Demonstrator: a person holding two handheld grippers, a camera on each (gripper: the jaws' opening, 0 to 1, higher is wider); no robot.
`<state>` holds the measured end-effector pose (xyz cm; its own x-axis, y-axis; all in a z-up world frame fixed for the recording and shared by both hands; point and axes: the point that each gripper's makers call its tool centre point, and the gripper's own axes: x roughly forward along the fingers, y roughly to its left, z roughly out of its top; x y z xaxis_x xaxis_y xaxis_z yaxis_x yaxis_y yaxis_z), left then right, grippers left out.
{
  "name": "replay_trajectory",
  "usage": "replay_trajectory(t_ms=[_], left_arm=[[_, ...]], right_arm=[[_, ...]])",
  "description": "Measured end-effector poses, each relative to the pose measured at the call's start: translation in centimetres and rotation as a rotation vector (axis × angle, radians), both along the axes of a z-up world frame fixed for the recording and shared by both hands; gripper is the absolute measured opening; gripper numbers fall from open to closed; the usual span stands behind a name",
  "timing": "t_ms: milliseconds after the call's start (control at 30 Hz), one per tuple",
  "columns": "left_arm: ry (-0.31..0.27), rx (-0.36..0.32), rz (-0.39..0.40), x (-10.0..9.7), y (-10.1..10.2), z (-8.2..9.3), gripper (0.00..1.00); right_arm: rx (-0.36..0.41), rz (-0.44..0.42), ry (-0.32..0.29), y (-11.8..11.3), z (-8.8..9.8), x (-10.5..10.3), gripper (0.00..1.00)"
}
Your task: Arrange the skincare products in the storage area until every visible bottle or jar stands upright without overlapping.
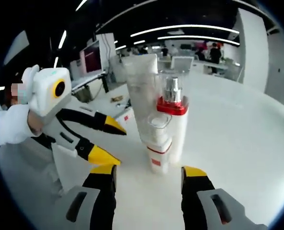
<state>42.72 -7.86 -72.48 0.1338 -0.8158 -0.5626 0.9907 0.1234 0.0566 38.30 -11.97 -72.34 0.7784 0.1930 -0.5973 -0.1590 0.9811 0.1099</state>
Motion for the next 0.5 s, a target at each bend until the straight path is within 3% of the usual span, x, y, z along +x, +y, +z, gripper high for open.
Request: replay_trajectory(t_ms=[500], left_arm=[[0.023, -0.006, 0.054, 1.3, 4.1, 2.7, 0.60]], right_arm=[[-0.037, 0.044, -0.047, 0.7, 2.2, -0.3, 0.68]])
